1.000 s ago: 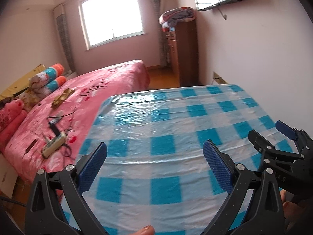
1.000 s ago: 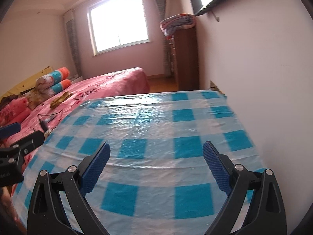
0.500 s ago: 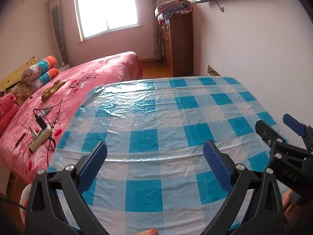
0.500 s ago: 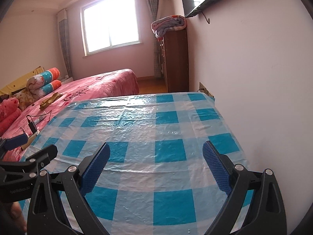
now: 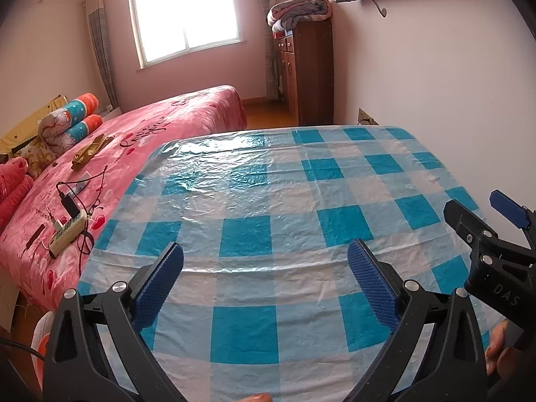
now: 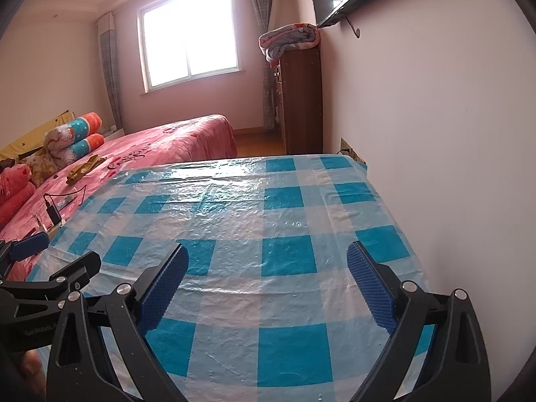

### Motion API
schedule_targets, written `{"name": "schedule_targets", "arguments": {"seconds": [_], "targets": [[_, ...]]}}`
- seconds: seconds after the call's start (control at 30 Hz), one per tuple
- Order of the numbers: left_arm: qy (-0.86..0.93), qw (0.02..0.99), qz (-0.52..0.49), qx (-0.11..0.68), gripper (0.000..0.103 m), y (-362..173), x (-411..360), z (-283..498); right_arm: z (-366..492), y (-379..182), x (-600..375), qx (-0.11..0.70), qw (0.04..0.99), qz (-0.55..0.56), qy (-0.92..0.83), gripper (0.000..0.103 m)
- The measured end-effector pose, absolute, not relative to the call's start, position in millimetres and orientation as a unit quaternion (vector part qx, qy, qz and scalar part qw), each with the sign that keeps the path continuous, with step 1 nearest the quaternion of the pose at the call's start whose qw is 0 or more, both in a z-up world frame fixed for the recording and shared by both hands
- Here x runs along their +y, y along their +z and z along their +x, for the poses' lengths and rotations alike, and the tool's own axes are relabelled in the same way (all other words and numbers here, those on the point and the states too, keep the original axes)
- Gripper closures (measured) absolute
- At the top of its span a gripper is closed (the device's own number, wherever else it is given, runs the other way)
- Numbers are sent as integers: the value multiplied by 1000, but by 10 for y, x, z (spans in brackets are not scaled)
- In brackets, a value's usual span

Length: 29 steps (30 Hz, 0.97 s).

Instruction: Collect trash

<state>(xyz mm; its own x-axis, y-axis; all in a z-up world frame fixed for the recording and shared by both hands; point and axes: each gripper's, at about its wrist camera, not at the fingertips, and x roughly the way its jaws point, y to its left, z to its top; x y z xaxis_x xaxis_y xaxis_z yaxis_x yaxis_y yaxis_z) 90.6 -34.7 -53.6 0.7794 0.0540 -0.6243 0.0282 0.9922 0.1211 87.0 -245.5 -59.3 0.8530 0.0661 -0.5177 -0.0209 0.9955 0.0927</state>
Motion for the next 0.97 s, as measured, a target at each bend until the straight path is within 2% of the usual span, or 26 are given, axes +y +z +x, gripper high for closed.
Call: {"name": "schedule_targets", "arguments": {"seconds": [0.53, 0.97], "targets": [[0, 932, 50, 358, 4, -722, -308, 982, 928, -661, -2447, 290, 956, 44, 29, 9], [9, 904, 36, 427, 4, -1101, -258, 1273, 1234, -1028, -2389, 408, 910, 47, 46, 8]]}}
